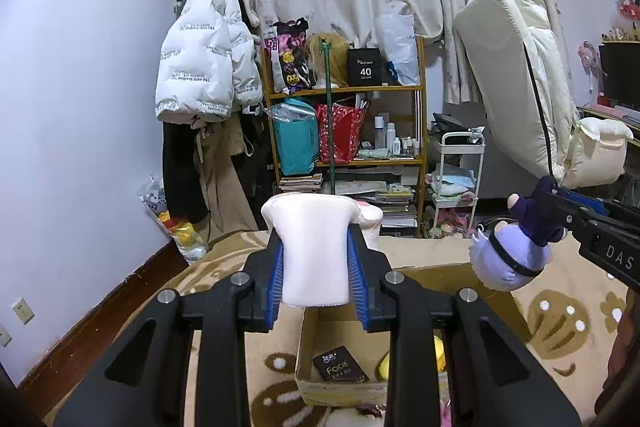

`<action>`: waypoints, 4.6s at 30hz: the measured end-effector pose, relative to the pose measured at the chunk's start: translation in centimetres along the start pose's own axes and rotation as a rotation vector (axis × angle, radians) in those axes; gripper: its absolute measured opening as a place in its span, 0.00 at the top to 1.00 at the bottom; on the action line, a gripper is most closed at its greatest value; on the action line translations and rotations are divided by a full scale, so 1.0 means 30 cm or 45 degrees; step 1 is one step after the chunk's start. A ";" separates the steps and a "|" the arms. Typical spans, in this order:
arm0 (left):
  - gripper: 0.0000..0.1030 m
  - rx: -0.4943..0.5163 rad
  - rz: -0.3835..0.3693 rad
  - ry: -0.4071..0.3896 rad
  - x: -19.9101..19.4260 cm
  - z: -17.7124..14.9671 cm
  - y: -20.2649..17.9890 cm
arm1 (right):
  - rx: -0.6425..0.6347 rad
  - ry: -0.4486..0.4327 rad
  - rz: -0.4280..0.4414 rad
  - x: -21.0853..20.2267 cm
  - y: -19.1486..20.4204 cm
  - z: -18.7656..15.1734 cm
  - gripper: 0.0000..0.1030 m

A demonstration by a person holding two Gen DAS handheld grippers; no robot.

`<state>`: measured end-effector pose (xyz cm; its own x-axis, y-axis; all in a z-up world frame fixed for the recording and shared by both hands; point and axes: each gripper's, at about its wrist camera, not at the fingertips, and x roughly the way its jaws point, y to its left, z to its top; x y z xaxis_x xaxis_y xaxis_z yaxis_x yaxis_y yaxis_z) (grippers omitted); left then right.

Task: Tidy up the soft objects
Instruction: 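Lift the pink block with the left tool while the right tool lifts the purple doll toward the box, then open the left tool to drop the pink block while the right tool drops the purple doll into the box, then withdraw both tools from the box toward the remaining items, then close the left tool on the white fluffy plush while the right tool grasps the pink bunny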

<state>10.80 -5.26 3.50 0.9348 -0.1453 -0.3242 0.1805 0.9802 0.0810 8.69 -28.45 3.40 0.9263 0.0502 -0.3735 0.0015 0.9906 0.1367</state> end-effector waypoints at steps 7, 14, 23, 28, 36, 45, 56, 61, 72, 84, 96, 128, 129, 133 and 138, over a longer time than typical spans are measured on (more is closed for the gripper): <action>0.72 -0.045 -0.041 0.100 0.110 -0.062 0.000 | -0.030 0.043 0.063 0.094 0.023 -0.051 0.70; 0.71 -0.084 -0.097 0.230 0.207 -0.126 -0.004 | 0.002 0.140 0.104 0.188 0.017 -0.127 0.69; 0.64 -0.015 -0.097 0.361 0.249 -0.191 -0.040 | 0.035 0.247 0.125 0.236 -0.011 -0.195 0.65; 0.59 0.007 -0.080 0.411 0.245 -0.207 -0.038 | 0.061 0.289 0.136 0.231 -0.021 -0.216 0.65; 0.22 0.019 -0.025 0.384 0.182 -0.195 -0.015 | 0.122 0.288 0.131 0.175 -0.052 -0.215 0.48; 0.04 0.048 0.043 0.374 0.079 -0.188 0.017 | 0.163 0.238 0.079 0.052 -0.072 -0.202 0.14; 0.03 0.092 0.046 0.364 -0.068 -0.188 0.016 | 0.088 0.236 0.027 -0.085 -0.030 -0.215 0.00; 0.03 0.087 0.053 0.411 -0.115 -0.204 0.026 | 0.070 0.259 0.025 -0.119 -0.009 -0.241 0.00; 0.03 0.073 0.077 0.552 -0.116 -0.248 0.064 | 0.061 0.302 0.029 -0.138 0.014 -0.289 0.00; 0.03 -0.020 0.048 0.724 0.013 -0.299 0.108 | 0.112 0.384 0.051 -0.044 0.009 -0.330 0.00; 0.03 -0.042 -0.009 0.860 0.162 -0.346 0.098 | 0.152 0.566 0.070 0.096 0.026 -0.409 0.00; 0.57 -0.080 -0.286 1.239 0.388 -0.557 -0.039 | 0.019 0.958 0.135 0.290 0.145 -0.604 0.43; 0.63 -0.109 -0.308 1.247 0.387 -0.562 -0.038 | 0.012 0.956 0.140 0.292 0.159 -0.607 0.49; 0.69 -0.059 -0.252 1.203 0.366 -0.557 -0.044 | -0.016 0.949 0.142 0.277 0.183 -0.605 0.56; 0.69 -0.042 -0.191 1.175 0.327 -0.551 -0.030 | 0.023 0.935 0.117 0.262 0.144 -0.594 0.57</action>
<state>14.75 -5.35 -15.33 0.2866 -0.1205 -0.9504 0.2578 0.9652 -0.0446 9.26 -21.51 -15.29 0.4324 0.2112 -0.8766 -0.0519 0.9764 0.2096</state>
